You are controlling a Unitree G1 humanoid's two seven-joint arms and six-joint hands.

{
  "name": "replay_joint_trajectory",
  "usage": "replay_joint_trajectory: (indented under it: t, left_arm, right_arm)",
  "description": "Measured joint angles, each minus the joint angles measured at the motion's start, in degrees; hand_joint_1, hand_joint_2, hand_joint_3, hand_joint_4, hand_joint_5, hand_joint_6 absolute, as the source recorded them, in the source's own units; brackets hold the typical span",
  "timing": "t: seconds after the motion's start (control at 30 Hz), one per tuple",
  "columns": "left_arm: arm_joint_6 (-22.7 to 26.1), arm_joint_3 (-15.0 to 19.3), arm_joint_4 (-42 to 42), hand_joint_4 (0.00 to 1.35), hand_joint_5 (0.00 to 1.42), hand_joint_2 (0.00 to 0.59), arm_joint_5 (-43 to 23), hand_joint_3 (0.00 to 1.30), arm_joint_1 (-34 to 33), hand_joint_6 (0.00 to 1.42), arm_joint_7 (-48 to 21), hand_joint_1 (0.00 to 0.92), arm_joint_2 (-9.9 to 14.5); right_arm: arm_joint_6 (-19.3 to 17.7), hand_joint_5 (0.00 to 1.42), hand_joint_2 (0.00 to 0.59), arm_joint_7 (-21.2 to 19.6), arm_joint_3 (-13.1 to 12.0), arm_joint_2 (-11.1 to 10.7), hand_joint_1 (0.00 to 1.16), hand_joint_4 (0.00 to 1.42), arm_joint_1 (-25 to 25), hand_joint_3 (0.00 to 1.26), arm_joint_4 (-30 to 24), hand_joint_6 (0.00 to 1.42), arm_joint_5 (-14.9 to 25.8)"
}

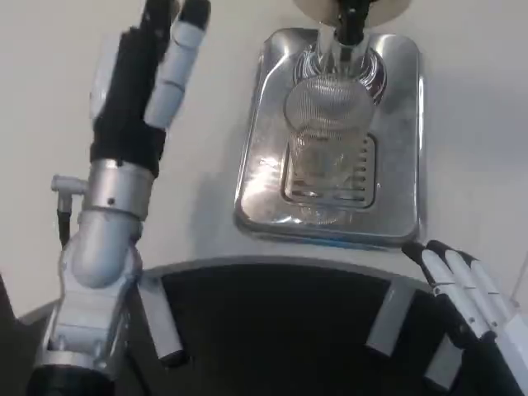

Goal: Grasp the cup under the faucet to collect the drink, then remove the cup.

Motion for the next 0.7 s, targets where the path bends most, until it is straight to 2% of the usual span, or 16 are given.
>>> replay_joint_trajectory:
  t: [0.17, 0.3, 0.53, 0.7]
  left_arm:
    - [7.1, 0.6, -7.8, 0.0, 0.0, 0.223, -6.3, 0.0, 0.8, 0.0, -5.3, 0.0, -0.9]
    - [14.7, 1.5, -15.9, 0.0, 0.0, 0.238, -10.8, 0.0, 1.5, 0.0, -7.7, 0.0, -1.3]
    - [25.2, 1.8, -27.3, 0.0, 0.0, 0.239, -14.2, 0.0, 4.0, 0.0, -9.1, 0.0, -1.3]
    - [28.8, 0.4, -32.0, 0.0, 0.0, 0.245, -14.9, 0.0, 5.2, 0.0, -10.2, 0.0, -2.0]
  right_arm:
    - [0.0, 0.01, 0.401, 0.0, 0.1, -0.2, 0.6, 0.0, 0.7, 0.04, 0.0, 0.14, 0.1]
    - [0.0, 0.01, 0.406, -0.2, 0.1, -0.4, 0.59, 0.0, 1.9, 0.04, 0.0, 0.14, 0.4]
    - [-1.1, 0.01, 0.416, -1.3, -0.1, -1.1, 0.56, 0.0, 4.6, 0.04, 0.0, 0.14, 1.6]
    - [-2.3, 0.01, 0.413, -2.6, -0.1, -1.8, 0.55, 0.0, 6.1, 0.04, 0.0, 0.14, 2.3]
